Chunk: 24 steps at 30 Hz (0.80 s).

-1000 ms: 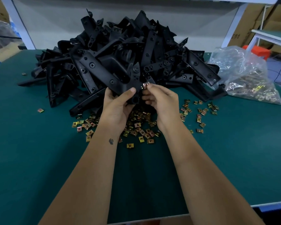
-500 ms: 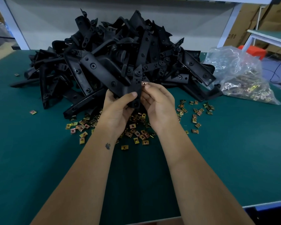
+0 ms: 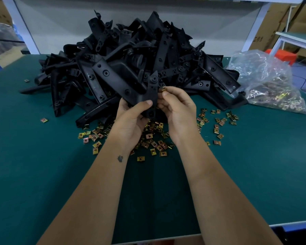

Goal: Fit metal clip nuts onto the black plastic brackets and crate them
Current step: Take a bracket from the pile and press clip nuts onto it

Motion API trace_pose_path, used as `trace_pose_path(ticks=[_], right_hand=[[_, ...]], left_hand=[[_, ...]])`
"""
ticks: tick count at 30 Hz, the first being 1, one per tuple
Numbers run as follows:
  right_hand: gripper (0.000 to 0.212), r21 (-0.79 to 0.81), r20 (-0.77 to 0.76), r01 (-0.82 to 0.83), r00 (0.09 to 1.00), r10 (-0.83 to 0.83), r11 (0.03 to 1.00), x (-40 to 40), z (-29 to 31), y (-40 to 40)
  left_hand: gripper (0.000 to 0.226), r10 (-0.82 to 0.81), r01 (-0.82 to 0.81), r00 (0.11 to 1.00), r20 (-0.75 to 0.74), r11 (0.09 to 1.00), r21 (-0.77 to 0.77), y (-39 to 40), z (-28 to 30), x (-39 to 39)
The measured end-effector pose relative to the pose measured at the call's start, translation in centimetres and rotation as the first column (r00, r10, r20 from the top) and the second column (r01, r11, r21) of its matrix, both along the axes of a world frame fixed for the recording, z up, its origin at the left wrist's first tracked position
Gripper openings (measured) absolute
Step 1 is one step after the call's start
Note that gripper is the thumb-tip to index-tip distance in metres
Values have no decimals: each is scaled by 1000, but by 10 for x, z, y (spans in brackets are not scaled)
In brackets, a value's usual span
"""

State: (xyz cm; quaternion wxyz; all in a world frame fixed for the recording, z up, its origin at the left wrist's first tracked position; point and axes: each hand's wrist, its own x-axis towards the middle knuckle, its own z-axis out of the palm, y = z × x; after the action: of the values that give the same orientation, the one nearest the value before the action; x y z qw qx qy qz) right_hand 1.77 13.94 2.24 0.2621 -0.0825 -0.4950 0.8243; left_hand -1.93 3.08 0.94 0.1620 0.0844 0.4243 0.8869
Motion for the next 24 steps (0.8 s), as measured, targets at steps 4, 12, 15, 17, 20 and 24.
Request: trace_pose_path(ticks=[4, 12, 15, 17, 20, 24], right_hand=[[19, -10, 0, -1, 1000, 1, 1000, -1, -1, 0], [17, -14, 10, -2, 1000, 2, 1000, -1, -1, 0], [19, -46, 15, -31, 999, 32, 998, -1, -1, 2], [19, -78, -1, -67, 998, 67, 995, 0, -1, 2], [21, -72, -25, -102, 995, 100, 992, 0, 0, 2], [21, -101, -45, -119, 992, 115, 988, 0, -1, 2]], left_hand=[[54, -5, 5, 1000, 1, 1000, -11, 0, -2, -1], [52, -4, 4, 1000, 6, 1000, -5, 0, -2, -1], [53, -7, 7, 1000, 6, 1000, -16, -1, -2, -1], [55, -8, 8, 1000, 9, 999, -31, -1, -2, -1], [57, -29, 28, 1000, -7, 998, -54, -1, -1, -1], [53, -42, 42, 999, -7, 998, -56, -1, -1, -1]])
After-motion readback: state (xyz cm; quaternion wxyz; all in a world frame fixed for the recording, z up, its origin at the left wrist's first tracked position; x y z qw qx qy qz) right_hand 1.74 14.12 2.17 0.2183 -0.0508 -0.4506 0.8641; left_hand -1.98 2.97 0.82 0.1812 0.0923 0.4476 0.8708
